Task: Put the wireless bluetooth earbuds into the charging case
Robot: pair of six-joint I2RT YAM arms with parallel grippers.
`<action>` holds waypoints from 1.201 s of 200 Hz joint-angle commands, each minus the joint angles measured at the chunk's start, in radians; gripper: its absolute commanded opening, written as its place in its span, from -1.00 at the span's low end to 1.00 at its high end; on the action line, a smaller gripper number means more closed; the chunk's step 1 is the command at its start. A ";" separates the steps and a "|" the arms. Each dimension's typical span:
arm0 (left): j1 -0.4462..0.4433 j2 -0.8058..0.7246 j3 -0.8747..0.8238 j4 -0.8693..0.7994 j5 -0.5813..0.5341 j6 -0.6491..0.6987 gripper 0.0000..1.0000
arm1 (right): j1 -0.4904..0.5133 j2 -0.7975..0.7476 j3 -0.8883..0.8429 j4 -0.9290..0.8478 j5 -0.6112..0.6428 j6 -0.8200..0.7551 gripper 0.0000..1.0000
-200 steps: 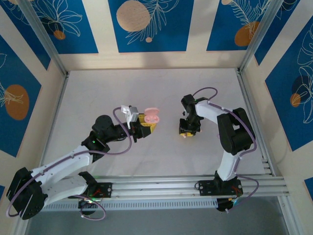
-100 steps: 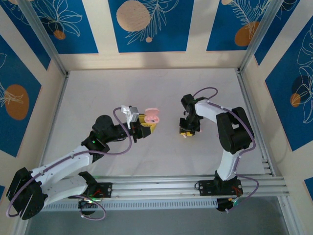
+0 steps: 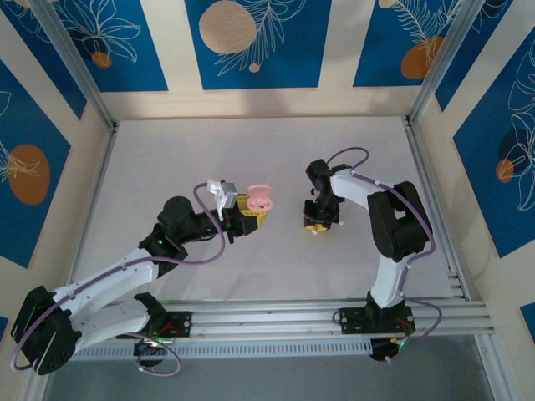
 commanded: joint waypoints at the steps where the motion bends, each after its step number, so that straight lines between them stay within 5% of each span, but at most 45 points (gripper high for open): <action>1: -0.007 -0.009 -0.002 0.006 -0.001 0.011 -0.42 | 0.008 0.022 0.023 -0.020 0.006 0.005 -0.42; 181: -0.007 -0.022 -0.007 -0.003 -0.008 0.013 -0.42 | 0.010 0.002 0.042 -0.047 0.014 -0.014 -0.67; 209: -0.007 -0.045 -0.007 -0.020 -0.036 0.027 -0.41 | -0.027 -0.124 0.006 0.038 -0.243 -0.031 -0.67; 240: -0.006 -0.092 0.012 -0.123 -0.081 0.108 -0.42 | -0.107 -0.244 -0.073 0.304 -0.824 0.067 -0.66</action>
